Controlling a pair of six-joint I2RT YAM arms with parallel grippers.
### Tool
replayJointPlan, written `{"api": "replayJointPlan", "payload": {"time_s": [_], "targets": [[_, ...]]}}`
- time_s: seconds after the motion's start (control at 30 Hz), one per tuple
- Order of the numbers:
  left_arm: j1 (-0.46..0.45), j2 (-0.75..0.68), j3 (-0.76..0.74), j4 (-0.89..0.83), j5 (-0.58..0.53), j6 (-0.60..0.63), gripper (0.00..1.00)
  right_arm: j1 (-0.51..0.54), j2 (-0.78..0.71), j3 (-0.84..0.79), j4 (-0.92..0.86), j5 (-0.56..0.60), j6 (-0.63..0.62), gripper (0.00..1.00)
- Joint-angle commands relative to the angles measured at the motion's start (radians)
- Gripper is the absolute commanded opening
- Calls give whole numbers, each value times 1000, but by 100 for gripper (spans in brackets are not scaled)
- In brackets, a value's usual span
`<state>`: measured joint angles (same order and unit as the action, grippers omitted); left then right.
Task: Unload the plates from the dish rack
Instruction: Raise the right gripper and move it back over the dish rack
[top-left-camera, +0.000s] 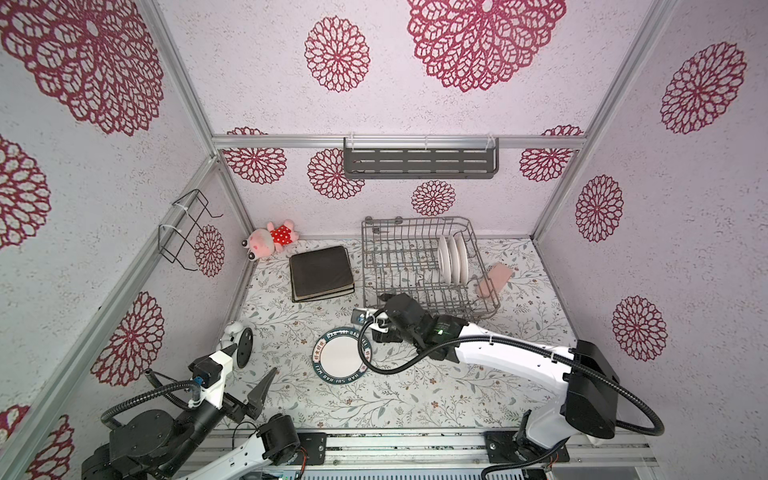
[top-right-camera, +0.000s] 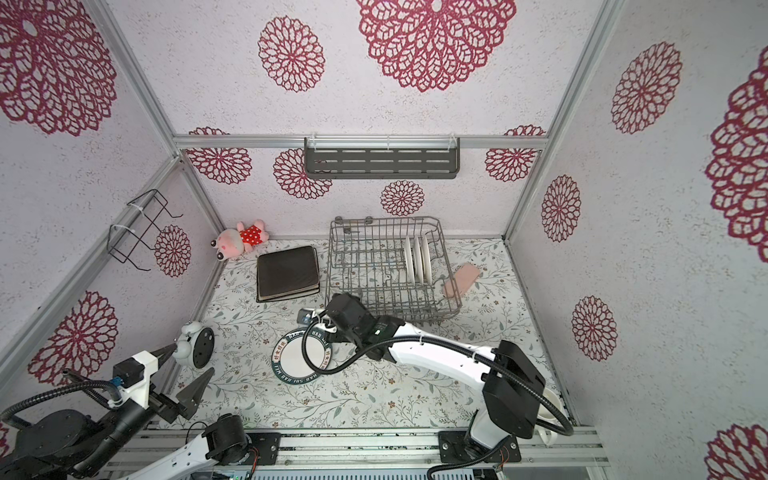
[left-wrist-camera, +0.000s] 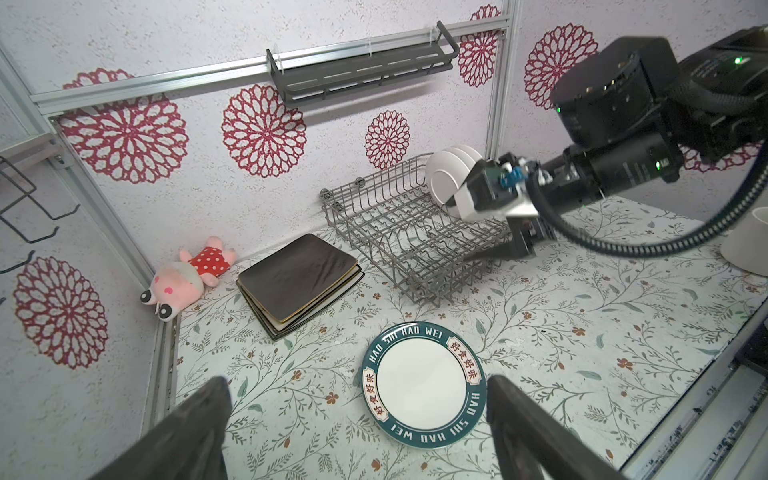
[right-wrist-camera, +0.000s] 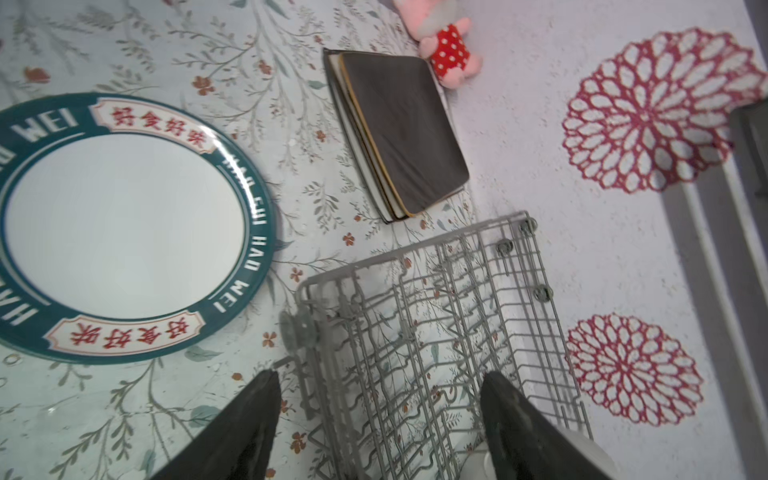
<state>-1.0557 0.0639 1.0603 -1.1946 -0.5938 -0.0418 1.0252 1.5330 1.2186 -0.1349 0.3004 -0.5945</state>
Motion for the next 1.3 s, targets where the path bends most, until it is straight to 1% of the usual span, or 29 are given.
{"api": "replayJointPlan", "payload": {"time_s": [0.0,0.1,0.23,0.37,0.53,0.6,0.67,1.0,1.27], "targets": [[-7,12,-8,9,-7,14,97,-76,-82,18,13,-54,172,80],[-7,14,-11,12,-7,14,97,-165,-117,9,21,-98,268,81],[-7,17,-13,16,-8,14,97,-308,-144,2,26,-188,451,80],[-8,22,-13,18,-11,14,97,-422,-143,-3,26,-240,577,74],[-7,29,-17,22,-15,13,97,-511,-111,14,5,-297,665,66],[-8,31,-20,23,-15,12,97,-545,-92,24,-5,-329,698,61],[-8,34,-22,23,-20,11,97,-569,-76,27,-8,-349,715,57],[-9,40,-50,29,-33,8,97,-608,-17,12,9,-329,710,43],[-9,68,-66,29,-42,6,97,-632,33,21,28,-320,710,40]]}}
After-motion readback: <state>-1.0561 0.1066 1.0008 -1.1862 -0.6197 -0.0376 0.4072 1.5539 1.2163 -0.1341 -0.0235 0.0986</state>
